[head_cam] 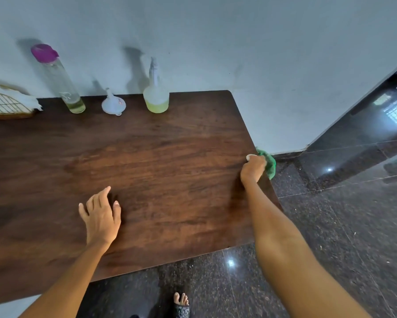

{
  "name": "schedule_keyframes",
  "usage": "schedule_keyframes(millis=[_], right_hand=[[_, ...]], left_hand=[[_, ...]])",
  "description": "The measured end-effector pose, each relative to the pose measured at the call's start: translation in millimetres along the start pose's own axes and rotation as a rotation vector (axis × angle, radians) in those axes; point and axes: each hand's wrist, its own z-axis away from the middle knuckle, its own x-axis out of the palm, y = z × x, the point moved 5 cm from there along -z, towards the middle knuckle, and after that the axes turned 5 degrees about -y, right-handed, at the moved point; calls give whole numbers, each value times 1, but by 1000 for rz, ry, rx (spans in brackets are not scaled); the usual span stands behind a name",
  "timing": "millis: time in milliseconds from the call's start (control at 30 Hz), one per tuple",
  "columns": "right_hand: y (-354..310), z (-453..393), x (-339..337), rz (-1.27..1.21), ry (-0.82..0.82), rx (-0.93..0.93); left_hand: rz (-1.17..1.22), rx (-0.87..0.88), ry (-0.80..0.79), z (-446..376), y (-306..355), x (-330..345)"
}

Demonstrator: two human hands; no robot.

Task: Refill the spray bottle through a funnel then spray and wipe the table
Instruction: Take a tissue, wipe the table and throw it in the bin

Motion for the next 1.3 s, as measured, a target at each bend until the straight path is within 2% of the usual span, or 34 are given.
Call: schedule_keyframes(millis=[67,133,200,233,267,333,400,533,600,667,767,867,933,967,1033,1100,1167,1300], right_hand=[[-42,18,27,-99,-96,-97],[-85,51,63,-175,-270,-295],[-108,86,95,-130,-437,-458],[-106,97,98,-97,-467,-495],[-98,102,95,-111,-445,-501],[-63,100,71,-179,-281,-471],[-10,88,36,-196,-139,-308],[91,80,-38,-9,41,72],[112,84,-55,-59,176,182],[106,91,-45,-45,187,203],[44,128,0,27,49,26],[-47,206,66,-68,-152,-340],[-94,276,108,-40,-441,-529],[-105,300,122,-3,-534,-631],[-104,304,126,-4,-550,-707],[-73,266,108,-68,-366,-600],[-30,225,71,-88,-163,-391],[27,197,7,-85,23,81]], left_hand=[[-24,18,16,-1,-5,-2],[-34,0,21,-1,-11,-3],[-37,-7,15,-1,-14,-3],[-33,0,5,-1,-13,-1],[-27,9,-5,1,-11,1],[-9,13,-18,5,-7,5],[15,8,-24,13,-4,8],[67,24,-29,30,1,11],[71,40,-31,36,-4,7],[70,30,-36,39,-14,1],[47,18,-43,45,-34,-7],[25,7,-48,50,-49,-13],[17,5,-53,52,-56,-17],[15,12,-55,52,-57,-18],[14,31,-54,52,-61,-23],[24,30,-50,50,-68,-29],[42,17,-34,49,-79,-34],[64,-15,-2,51,-106,-40]])
